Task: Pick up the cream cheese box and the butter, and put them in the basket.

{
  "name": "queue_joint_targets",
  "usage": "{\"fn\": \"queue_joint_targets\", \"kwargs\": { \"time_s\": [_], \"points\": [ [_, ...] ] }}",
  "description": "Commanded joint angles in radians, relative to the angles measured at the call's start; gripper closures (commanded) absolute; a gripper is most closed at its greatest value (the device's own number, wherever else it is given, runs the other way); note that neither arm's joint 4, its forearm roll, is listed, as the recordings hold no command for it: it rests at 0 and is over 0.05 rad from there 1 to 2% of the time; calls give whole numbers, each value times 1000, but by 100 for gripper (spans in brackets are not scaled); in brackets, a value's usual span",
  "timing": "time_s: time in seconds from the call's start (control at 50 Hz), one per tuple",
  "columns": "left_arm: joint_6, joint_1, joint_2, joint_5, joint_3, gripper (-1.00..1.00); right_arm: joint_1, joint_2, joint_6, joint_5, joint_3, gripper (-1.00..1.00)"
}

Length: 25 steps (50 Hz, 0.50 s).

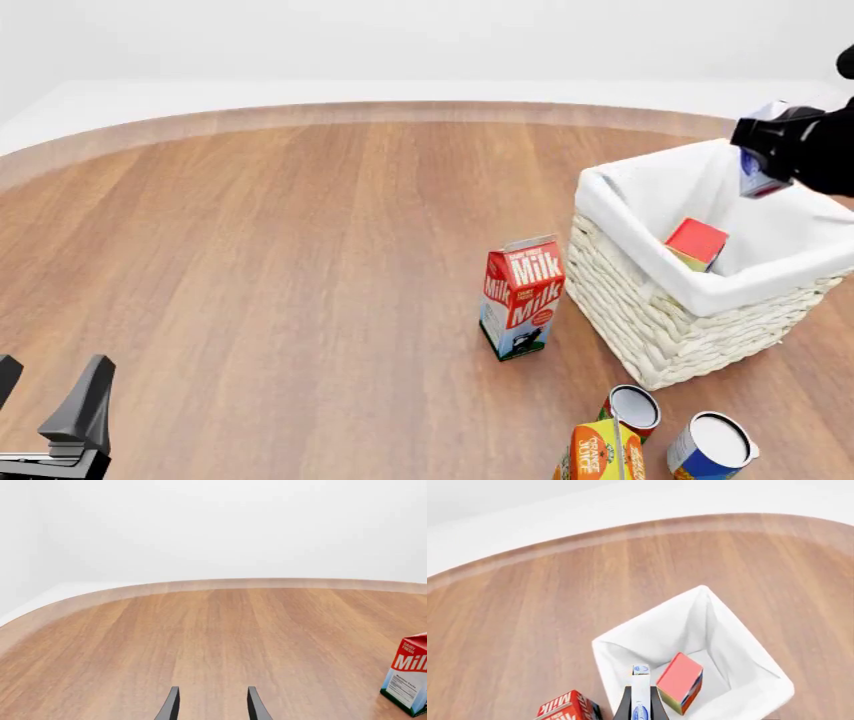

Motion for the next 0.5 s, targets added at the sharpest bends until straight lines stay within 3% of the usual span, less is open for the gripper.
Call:
{"fn": "queue_joint_targets", "kwargs": {
  "time_s": [0.02, 0.5],
  "points": [
    [0, 0, 0, 0, 0, -100, -12, 10, 12, -28, 14, 100],
    [0, 0, 0, 0, 0, -100, -19, 64, 19, -97, 54, 100]
  ]
}}
